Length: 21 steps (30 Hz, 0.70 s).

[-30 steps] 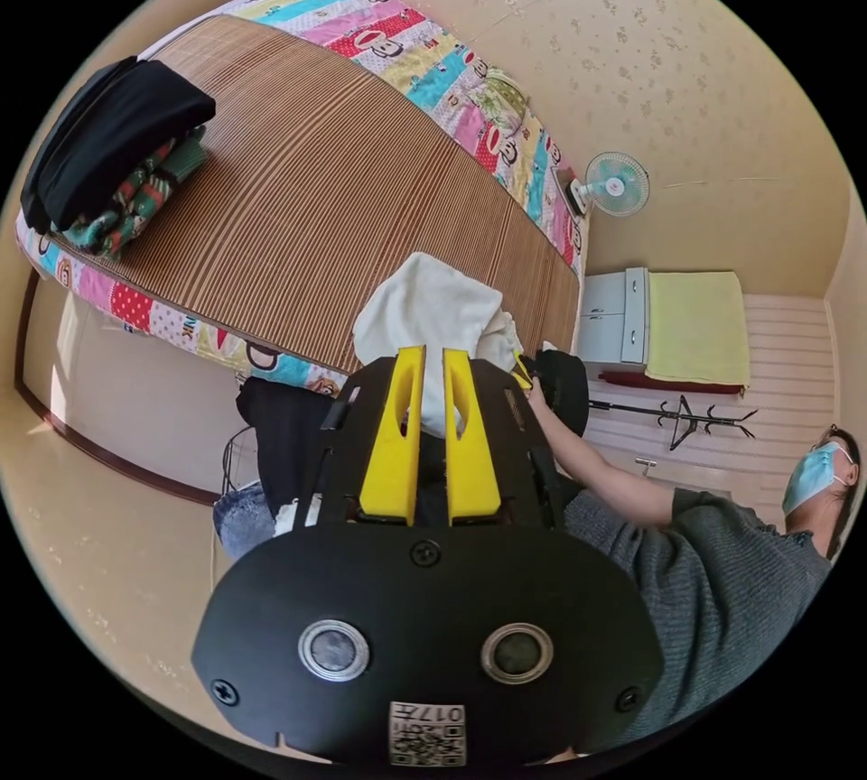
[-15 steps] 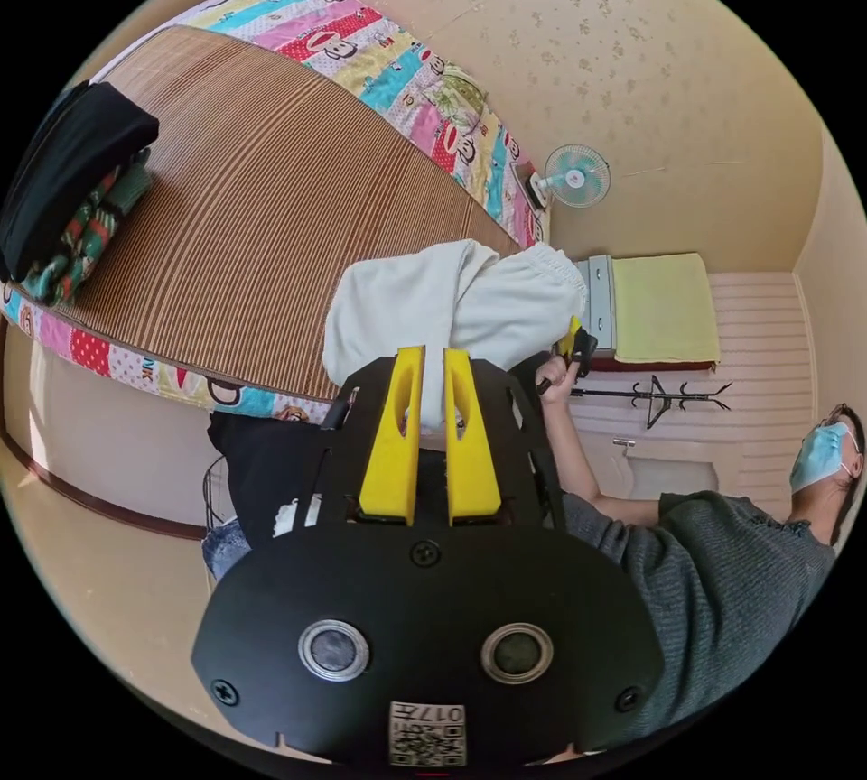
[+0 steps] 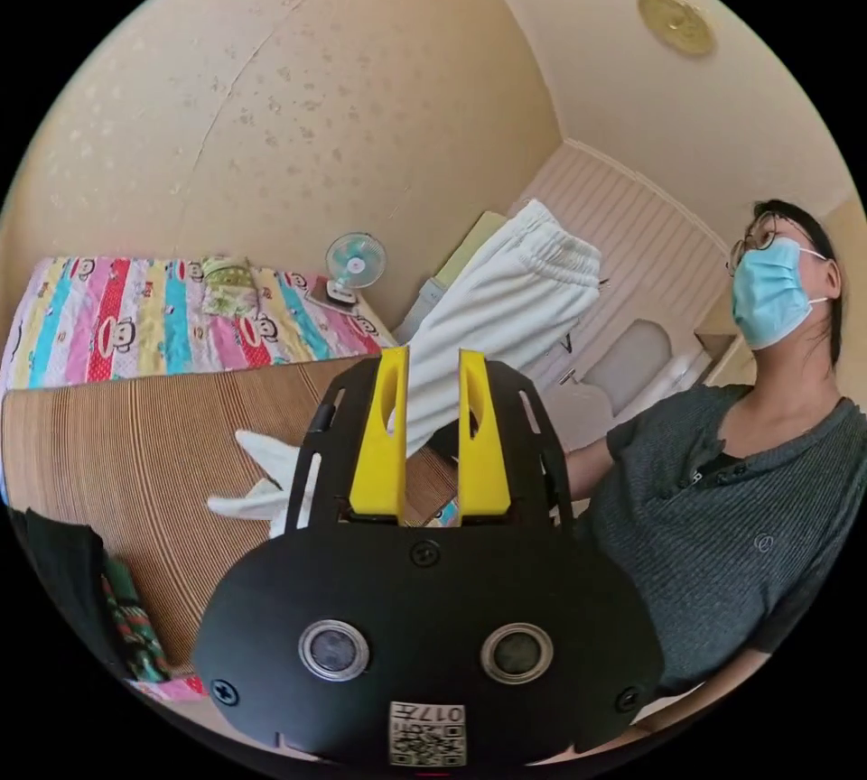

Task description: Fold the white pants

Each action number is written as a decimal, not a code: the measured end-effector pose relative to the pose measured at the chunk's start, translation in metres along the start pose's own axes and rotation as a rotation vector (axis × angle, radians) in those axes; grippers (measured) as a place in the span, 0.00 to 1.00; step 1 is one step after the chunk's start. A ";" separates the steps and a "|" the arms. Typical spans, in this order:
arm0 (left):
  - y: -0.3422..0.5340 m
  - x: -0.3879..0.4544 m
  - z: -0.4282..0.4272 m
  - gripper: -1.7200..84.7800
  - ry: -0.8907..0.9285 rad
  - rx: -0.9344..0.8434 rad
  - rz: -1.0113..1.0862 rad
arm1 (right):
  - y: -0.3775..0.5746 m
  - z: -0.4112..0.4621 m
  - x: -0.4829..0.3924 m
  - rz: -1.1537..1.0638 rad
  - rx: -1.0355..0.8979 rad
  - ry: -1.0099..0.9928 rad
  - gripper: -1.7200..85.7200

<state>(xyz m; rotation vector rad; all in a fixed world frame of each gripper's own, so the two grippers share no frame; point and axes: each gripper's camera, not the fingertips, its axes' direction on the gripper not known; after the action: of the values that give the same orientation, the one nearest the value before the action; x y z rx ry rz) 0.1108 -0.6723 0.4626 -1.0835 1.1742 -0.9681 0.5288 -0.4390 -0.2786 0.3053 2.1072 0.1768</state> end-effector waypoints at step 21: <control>-0.078 0.027 0.042 0.17 0.820 -0.393 0.318 | 0.279 0.166 0.011 0.000 0.139 -0.371 0.07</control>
<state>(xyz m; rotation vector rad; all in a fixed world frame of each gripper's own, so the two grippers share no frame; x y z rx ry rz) 0.1539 -0.7103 0.5353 -0.7532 2.2060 -0.9714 0.7050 -0.1672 -0.3061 0.3895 1.7537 -0.0269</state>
